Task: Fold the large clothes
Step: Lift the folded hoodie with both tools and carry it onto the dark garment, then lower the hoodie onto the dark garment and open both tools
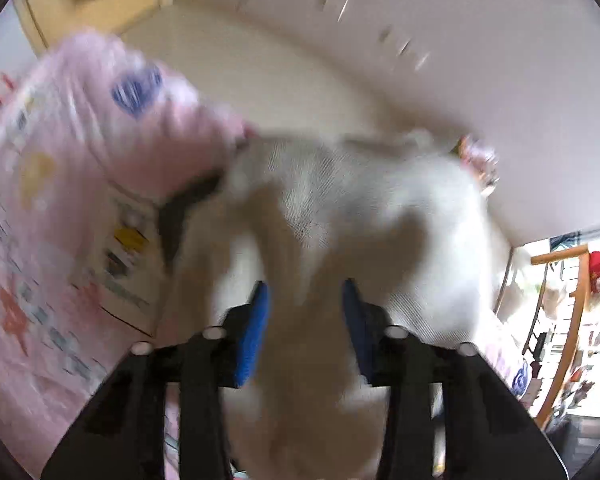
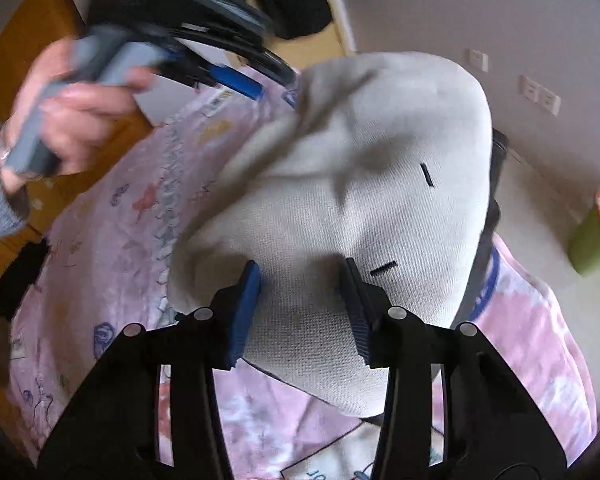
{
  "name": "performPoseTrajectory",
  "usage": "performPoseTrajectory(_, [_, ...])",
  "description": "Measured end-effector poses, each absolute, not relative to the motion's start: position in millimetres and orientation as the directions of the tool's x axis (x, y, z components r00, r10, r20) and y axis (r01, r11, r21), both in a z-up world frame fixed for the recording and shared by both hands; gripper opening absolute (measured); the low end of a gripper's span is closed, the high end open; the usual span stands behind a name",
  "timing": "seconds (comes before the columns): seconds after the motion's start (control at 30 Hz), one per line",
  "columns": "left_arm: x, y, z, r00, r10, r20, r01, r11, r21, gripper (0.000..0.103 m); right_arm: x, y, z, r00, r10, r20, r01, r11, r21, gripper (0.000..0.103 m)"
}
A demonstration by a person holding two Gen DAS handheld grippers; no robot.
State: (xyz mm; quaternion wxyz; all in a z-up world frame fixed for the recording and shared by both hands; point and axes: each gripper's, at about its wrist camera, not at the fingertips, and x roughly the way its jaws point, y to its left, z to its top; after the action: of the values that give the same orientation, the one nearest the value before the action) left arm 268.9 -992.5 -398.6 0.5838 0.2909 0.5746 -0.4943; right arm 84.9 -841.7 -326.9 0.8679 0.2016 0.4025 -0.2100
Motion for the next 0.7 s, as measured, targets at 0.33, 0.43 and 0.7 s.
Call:
performPoseTrajectory(0.33, [213,-1038,-449,0.067,-0.1,-0.993,0.977,0.209,0.045,0.021,90,-849,-313,0.578,-0.258,-0.775,0.556,0.819,0.143,0.039])
performPoseTrajectory(0.43, [223,-1007,-404,0.003,-0.191,-0.982,0.968,0.247,-0.045,0.024,64,-882,-271,0.626,-0.311,-0.715,0.606,0.771,0.196,0.042])
performPoseTrajectory(0.7, [212,-887,-394,-0.314,-0.361,-0.878,0.775,0.437,-0.456,0.035,117,-1044,-313,0.699,-0.043,-0.714,0.63,0.51,0.586,0.042])
